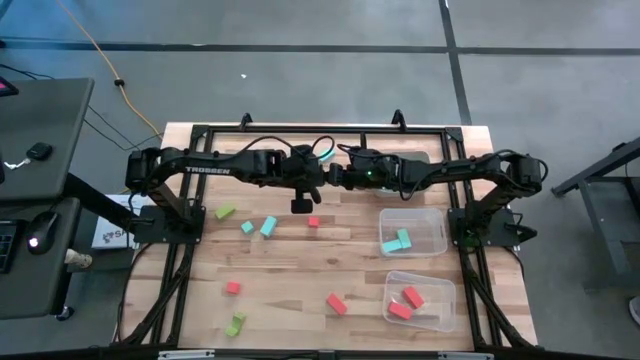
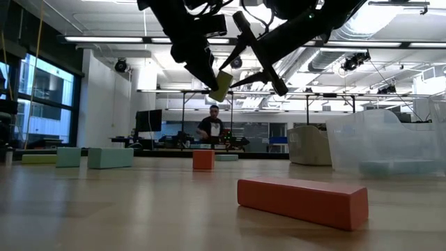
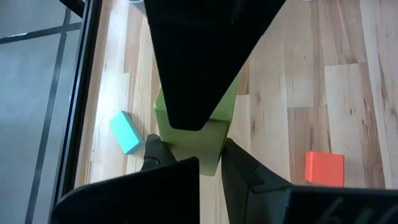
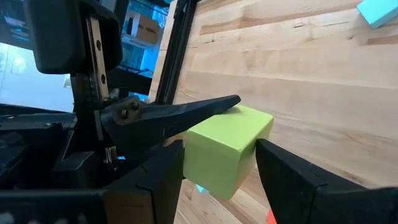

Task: Sort & place blocks by color
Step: Put the light green block into the gray bin

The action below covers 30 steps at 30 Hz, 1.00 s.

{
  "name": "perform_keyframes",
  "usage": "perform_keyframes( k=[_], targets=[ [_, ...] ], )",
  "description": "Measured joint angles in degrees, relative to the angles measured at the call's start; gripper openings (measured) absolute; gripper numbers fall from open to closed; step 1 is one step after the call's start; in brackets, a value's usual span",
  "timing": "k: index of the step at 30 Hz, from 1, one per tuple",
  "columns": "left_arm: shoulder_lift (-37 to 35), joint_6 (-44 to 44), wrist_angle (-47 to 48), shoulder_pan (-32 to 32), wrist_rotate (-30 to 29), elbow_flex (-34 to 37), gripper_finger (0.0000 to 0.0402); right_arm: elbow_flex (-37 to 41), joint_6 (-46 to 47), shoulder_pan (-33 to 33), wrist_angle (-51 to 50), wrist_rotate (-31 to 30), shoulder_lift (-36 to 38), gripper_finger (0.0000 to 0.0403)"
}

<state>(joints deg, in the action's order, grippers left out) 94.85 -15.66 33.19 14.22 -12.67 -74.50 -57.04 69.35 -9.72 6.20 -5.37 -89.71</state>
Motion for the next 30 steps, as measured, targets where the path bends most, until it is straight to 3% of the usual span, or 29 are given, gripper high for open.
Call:
perform_keyframes(
  k=[30],
  targets=[
    [-0.85,-1.5,5.59,0.36,0.15,0.0,0.0,-0.04,-5.01,-0.04,1.73,-0.07,0.0,0.019]
  ],
)
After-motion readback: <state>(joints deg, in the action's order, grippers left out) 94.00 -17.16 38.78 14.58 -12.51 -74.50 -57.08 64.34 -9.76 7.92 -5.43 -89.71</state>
